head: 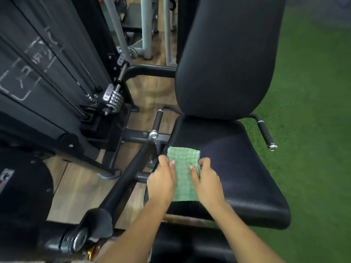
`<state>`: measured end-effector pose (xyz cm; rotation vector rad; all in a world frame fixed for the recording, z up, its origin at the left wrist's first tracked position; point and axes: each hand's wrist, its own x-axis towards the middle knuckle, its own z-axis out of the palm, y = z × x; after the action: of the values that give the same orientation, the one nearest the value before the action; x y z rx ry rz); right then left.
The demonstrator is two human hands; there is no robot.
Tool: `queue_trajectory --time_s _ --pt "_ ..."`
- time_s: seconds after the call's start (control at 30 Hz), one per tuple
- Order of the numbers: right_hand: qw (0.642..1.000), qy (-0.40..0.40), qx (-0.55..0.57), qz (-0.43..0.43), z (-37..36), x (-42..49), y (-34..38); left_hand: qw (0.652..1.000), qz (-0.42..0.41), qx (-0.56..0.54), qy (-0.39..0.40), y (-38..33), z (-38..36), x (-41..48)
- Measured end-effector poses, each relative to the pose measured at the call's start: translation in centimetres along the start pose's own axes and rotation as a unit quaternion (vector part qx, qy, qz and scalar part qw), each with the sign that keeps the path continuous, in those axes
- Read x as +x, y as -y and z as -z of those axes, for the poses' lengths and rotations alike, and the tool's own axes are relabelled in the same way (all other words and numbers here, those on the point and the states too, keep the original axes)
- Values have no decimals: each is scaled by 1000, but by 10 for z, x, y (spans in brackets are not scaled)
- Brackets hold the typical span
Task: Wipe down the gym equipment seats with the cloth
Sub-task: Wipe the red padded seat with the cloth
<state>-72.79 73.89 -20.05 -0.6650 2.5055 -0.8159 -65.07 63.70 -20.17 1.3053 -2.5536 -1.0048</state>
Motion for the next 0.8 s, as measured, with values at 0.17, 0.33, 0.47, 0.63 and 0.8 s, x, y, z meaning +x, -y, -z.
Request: queue_trajectory --time_s 0.17,0.33,0.47,0.63,0.8 --pt "998 17 29 60 4 -53 8 999 39 0 -35 11 22 -62" --pt "987 73 29 137 -1 -109 2 988 120 -13 -92 30 27 -139" --pt "971 137 12 193 -6 -154 -5 968 191 -39 -159 40 21 -213" --pt "939 220 -14 265 -13 -232 -16 928 276 -76 -238 56 9 -317" --pt "899 287 -28 330 -31 -305 -8 885 341 -73 -310 80 13 -407"
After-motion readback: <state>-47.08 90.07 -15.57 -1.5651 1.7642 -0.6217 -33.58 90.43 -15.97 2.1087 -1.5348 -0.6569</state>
